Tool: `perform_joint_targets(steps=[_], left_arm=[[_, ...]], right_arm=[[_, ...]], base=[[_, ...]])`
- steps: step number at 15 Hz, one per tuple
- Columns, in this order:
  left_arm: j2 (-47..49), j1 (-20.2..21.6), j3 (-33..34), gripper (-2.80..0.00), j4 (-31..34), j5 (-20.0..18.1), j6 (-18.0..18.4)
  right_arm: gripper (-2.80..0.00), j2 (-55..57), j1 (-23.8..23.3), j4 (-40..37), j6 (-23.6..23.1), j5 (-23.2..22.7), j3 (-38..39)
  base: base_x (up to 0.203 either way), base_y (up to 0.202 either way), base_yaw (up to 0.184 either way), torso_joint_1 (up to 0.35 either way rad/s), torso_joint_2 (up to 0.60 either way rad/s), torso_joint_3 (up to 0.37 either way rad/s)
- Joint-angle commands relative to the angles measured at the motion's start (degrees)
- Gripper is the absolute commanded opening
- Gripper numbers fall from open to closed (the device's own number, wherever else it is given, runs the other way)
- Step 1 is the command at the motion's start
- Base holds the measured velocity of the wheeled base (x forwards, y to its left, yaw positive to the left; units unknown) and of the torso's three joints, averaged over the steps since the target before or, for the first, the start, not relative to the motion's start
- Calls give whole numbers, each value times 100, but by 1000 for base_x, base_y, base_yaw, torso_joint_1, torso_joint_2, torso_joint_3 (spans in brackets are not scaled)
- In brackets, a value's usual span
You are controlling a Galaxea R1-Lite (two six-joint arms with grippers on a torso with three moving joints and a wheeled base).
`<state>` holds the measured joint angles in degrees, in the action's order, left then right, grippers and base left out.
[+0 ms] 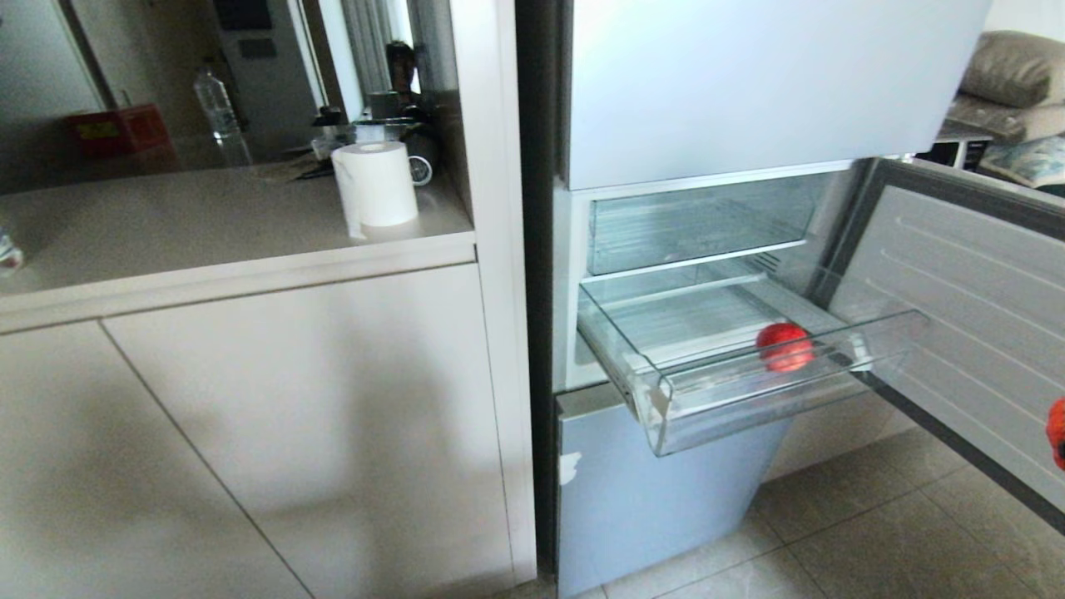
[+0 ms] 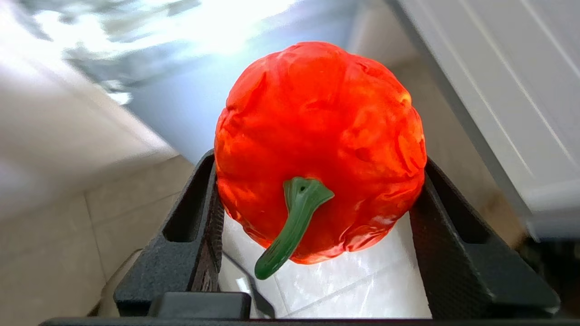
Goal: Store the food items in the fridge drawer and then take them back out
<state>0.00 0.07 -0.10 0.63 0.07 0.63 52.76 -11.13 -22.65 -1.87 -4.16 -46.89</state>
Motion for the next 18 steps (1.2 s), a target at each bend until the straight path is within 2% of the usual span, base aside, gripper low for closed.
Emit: perform_joint_targets(steps=[1, 5, 7, 9, 12, 15, 18], left_arm=[[9, 1, 1, -280, 7, 1, -1], [9, 1, 1, -280, -2, 1, -2], [9, 1, 1, -280, 5, 1, -2], [9, 1, 1, -280, -2, 1, 7], [9, 1, 1, -280, -2, 1, -1], [9, 1, 1, -280, -2, 1, -2], [9, 1, 1, -280, -2, 1, 7]], right_arm=[[-280, 15, -12, -11, 82, -5, 58], [-280, 46, -146, 63, 146, -5, 158], [-280, 302, -353, 494, 236, 27, 176], [-280, 889, -1116, 1172, 374, 278, 153], [-280, 1378, -2594, 2429, 488, 630, 192], [-280, 1484, -3941, 2900, 494, 683, 171], [-280, 1769, -4750, 3038, 441, 502, 184]], base=[[-2, 7, -176, -1, -2, 3], [0, 8, -172, 3, 3, 4], [0, 7, -130, 3, 4, 5], [-1, 1, -31, 1, 3, -1], [0, 0, 0, 0, 0, 0], [0, 0, 0, 0, 0, 0], [0, 0, 0, 0, 0, 0]])
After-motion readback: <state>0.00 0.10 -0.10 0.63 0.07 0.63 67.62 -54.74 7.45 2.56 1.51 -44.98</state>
